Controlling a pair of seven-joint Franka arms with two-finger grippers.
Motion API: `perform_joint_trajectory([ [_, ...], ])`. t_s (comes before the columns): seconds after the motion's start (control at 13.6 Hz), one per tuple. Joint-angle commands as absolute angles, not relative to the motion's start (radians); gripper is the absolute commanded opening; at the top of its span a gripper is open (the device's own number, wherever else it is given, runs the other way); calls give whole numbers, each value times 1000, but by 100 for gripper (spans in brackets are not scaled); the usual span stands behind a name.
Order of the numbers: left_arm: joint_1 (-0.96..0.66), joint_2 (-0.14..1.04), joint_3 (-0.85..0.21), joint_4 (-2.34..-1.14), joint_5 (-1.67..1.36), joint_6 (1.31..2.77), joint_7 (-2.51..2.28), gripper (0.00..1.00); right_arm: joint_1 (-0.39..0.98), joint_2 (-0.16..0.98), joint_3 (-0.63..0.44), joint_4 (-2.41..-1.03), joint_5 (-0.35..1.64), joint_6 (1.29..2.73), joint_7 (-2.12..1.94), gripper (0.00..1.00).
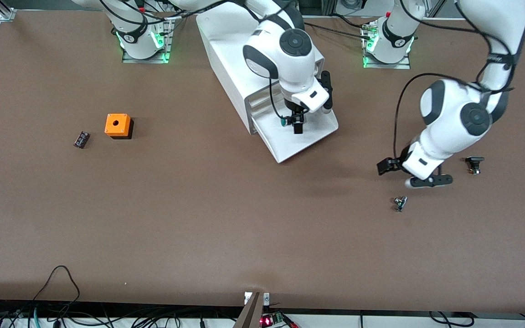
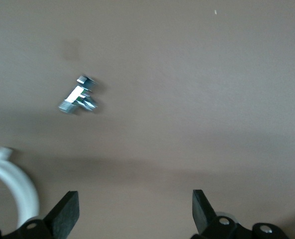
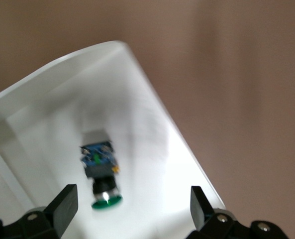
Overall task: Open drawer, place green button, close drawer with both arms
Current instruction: 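Push the drawer shut with the left gripper while the right gripper rises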
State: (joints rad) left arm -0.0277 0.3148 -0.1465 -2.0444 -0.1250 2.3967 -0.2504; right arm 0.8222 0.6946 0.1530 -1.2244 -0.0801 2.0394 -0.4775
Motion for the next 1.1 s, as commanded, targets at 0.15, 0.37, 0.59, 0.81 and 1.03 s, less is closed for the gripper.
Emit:
perform_joint_trajectory([
  [0.15,-208,446,-135,-2034,-192,2514,-475,100,672,585,160,-1249,-81,2008,-252,100],
  [0.37,-320,465,-135,-2034,-202,2543,-707,100,580,506,158,-1311,-87,2003,-14,100],
  [0.59,-379,454,-138,-2077,-202,2540,-781,100,502,450,143,-1335,-158,1903,160,100],
  [0.81,-410,426,-205,-2144,-201,2534,-779,100,492,390,72,-1339,-169,1734,456,100],
  [1.03,-430,390,-267,-2183,-201,2520,-770,100,489,327,-49,-1339,-160,1571,541,100],
])
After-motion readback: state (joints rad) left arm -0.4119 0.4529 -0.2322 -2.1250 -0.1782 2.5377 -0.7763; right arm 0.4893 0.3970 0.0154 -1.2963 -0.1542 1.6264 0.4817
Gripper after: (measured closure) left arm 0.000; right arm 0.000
